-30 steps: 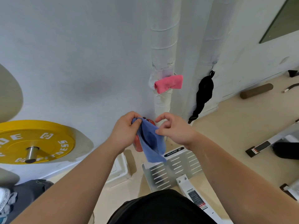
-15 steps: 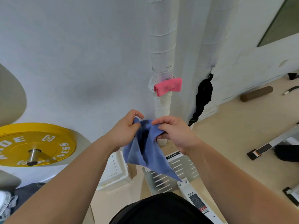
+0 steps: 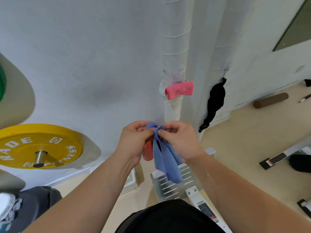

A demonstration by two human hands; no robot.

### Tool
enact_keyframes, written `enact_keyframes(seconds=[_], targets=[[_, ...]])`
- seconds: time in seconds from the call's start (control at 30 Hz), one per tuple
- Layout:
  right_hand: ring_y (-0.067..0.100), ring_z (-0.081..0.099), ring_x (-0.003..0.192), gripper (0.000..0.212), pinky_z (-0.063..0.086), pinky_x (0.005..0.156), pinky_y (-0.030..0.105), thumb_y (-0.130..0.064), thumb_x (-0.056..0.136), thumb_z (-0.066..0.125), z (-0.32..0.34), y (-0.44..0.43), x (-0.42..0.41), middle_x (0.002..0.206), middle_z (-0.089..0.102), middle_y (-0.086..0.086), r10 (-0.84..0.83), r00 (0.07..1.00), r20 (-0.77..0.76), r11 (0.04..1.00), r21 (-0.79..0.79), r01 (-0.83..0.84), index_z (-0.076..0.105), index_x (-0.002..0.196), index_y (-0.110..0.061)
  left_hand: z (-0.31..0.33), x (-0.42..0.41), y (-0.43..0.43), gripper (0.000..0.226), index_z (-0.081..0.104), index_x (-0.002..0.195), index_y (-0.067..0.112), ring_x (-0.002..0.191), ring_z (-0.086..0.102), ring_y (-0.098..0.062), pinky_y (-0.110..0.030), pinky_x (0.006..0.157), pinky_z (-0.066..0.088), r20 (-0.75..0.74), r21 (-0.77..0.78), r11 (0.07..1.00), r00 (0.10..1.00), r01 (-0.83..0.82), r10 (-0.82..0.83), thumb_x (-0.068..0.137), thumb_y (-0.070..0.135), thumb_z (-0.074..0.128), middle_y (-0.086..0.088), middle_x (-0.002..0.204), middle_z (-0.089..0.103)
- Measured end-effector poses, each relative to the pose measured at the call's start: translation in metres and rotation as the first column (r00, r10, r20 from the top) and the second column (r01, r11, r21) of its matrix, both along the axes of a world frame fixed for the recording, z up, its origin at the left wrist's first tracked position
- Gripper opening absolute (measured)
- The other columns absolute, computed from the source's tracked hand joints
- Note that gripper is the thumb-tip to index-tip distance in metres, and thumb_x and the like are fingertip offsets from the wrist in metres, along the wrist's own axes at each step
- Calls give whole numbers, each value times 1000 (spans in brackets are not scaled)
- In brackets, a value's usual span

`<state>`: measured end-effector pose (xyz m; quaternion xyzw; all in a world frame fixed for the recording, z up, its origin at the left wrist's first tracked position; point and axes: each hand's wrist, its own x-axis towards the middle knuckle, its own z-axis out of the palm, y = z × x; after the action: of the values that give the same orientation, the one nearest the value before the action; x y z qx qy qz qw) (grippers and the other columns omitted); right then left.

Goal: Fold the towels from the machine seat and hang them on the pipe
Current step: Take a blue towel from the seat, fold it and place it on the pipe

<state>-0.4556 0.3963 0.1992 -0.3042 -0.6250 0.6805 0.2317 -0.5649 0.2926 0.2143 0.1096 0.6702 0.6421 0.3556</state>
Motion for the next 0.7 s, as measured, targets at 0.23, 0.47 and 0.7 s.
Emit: enact_keyframes(seconds=[0.23, 0.47, 0.7], targets=[[14, 64, 66, 13, 59, 75, 39, -13, 82, 82, 0, -6, -5, 67, 69, 3, -10, 996, 85, 995, 101, 2, 74, 75, -21, 4, 4, -6, 17, 75, 98, -5, 82, 69, -27, -32, 73, 57, 115, 56, 998, 992, 42, -48, 96, 6, 62, -26, 100, 74], [16, 66, 60, 17, 59, 69, 40, -20, 74, 88, 10, -1, -4, 64, 72, 8, 29, 975, 221, 974, 212, -77, 73, 71, -14, 11, -7, -17, 23, 82, 83, 15, 90, 68, -42, -53, 85, 56, -324, -129, 972, 918, 195, -227, 96, 10, 63, -18, 89, 76], [10, 61, 50, 23, 52, 57, 29, -25, 70, 89, 16, 2, -6, 55, 69, 3, 57, 938, 343, 935, 311, -170, 71, 68, -10, 16, -20, -22, 14, 78, 81, 22, 82, 70, -34, -54, 84, 56, -457, -314, 891, 770, 329, -446, 89, 28, 68, -13, 82, 75]])
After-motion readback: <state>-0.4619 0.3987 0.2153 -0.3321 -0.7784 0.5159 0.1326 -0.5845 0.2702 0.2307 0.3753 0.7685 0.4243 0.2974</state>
